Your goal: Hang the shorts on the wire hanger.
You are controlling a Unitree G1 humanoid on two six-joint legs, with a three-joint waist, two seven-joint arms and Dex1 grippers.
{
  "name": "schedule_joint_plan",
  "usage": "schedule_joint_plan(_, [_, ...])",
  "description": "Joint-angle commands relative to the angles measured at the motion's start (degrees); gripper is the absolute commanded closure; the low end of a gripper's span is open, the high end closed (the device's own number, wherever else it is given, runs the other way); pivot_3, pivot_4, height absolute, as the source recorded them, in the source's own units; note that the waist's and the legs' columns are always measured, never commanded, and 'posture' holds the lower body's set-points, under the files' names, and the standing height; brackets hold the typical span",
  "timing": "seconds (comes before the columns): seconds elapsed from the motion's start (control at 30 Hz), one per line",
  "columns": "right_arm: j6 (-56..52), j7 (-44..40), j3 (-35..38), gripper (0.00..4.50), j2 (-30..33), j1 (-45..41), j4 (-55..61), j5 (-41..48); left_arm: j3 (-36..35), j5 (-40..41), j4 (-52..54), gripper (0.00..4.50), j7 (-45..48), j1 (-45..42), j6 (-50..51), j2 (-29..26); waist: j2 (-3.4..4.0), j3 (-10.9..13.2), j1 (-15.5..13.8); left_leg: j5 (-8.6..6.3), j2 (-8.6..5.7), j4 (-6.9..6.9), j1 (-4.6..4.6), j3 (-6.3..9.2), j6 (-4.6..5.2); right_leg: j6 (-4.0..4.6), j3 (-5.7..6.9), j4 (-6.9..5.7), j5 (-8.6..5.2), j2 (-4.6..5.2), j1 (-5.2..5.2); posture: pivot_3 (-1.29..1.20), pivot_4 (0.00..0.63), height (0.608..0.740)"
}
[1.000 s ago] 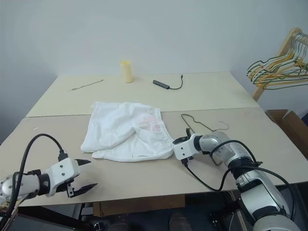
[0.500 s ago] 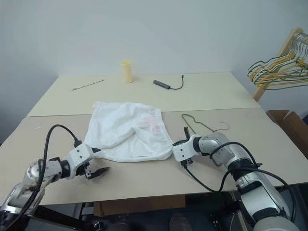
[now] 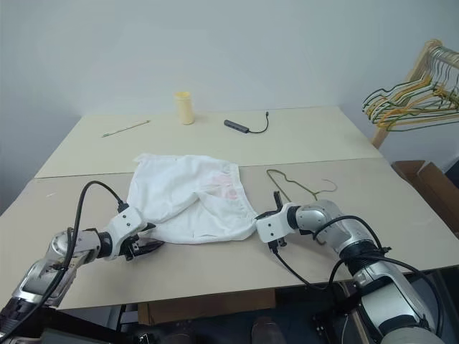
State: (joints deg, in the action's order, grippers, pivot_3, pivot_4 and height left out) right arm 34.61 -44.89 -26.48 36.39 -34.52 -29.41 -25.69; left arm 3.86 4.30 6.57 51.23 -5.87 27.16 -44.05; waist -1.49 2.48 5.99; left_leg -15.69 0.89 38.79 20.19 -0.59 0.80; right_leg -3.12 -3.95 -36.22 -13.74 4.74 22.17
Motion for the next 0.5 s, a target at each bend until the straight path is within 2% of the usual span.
schedule_joint_plan(0.03, [-0.4, 0.2, 1.4, 4.50, 0.2, -0.2, 1.5, 1.2, 1.8, -0.4, -1.9, 1.56, 1.5, -0.5, 5.4, -2.0, 0.01, 0.0, 0.3, 0.00, 0.00, 0.00, 0.00, 0.00, 0.00, 0.00, 0.00, 0.00, 0.00, -0.01, 0.00, -0.07, 0.000, 0.740])
schedule_joint_plan(0.13, [-0.5, 0.3, 1.4, 4.50, 0.2, -0.1, 1.7, 1.1, 2.6, 0.1, -3.6, 2.14, 2.5, -2.1, 8.4, -2.4, 0.10, -0.1, 1.0, 0.00, 0.00, 0.00, -0.01, 0.01, 0.00, 0.00, -0.01, 0.01, 0.00, -0.01, -0.01, -0.07, 0.000, 0.740])
schedule_joint_plan(0.37, [-1.0, 0.3, 1.6, 4.50, 0.0, 0.2, 2.2, 1.4, 3.5, -0.4, -5.7, 4.33, 0.4, -4.9, 9.4, -1.6, 0.30, -0.2, 1.2, 0.01, 0.00, 0.02, -0.22, 0.08, 0.01, 0.01, -0.05, -0.02, 0.01, -0.11, -0.20, -0.08, 0.000, 0.740])
schedule_joint_plan(0.4, [-1.1, 0.3, 1.6, 4.50, 0.1, 0.3, 2.3, 1.4, 3.4, -0.2, -5.2, 4.46, 0.4, -4.7, 9.2, -1.8, 0.30, -0.2, 1.2, 0.01, 0.00, 0.02, -0.24, 0.09, 0.01, 0.01, -0.06, -0.02, 0.01, -0.11, -0.20, -0.08, 0.000, 0.740])
schedule_joint_plan(0.5, [-1.5, 0.2, 1.9, 4.50, 0.3, 0.9, 3.2, 1.6, 1.8, 0.9, -2.4, 4.46, 0.9, -2.9, 7.7, -3.0, 0.31, -0.2, 1.3, 0.01, 0.01, 0.02, -0.24, 0.09, 0.01, 0.01, -0.09, -0.02, 0.01, -0.12, -0.19, -0.09, 0.000, 0.740])
